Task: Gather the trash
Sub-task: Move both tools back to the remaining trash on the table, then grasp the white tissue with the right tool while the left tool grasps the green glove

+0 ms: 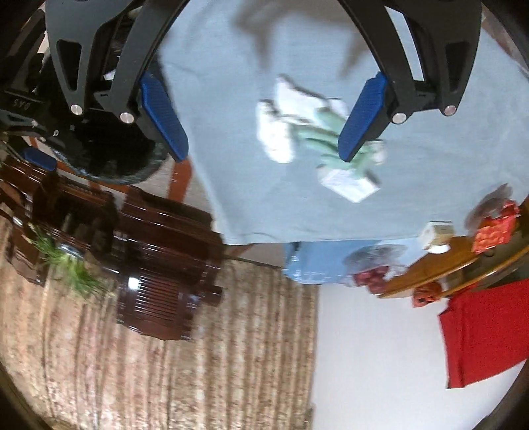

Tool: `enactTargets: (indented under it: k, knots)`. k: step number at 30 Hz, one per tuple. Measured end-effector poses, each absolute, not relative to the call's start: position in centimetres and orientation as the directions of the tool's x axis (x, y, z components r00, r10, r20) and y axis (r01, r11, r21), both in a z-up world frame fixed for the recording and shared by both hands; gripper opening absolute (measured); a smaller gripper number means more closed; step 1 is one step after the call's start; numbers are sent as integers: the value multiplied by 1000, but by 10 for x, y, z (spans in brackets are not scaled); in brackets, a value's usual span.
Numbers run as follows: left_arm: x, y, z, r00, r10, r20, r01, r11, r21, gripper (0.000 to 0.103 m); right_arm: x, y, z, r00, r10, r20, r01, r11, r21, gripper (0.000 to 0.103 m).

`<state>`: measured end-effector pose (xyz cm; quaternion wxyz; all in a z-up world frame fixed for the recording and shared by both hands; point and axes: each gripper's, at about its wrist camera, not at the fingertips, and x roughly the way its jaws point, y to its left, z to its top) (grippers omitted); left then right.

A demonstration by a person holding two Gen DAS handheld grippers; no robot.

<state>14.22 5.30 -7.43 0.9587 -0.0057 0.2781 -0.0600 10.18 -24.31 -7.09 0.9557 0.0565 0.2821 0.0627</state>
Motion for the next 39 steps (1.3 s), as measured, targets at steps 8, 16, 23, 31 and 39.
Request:
enactTargets:
  k: [8,16,23,31,39]
  knots:
    - [143,109,-78,844,-11,-536,-1,1000,-23,89,125,-175,-72,813,247,-527,-206,969,135,97]
    - [150,146,-95,831,42,-555,-58,998,-11,89,151,-125,-86,787,291,-543,-264,956,130,97]
    - [170,165,-115,810,62,-583,-87,996,-15,89,177,-92,-112,759,295,-581,-276,953,125,95]
    - [188,176,-130,798,64,-599,-96,995,-22,89,203,-71,-139,717,290,-633,-273,953,128,82]
    - [200,177,-140,791,56,-609,-88,996,-23,89,218,-61,-164,640,309,-704,-294,944,147,61]
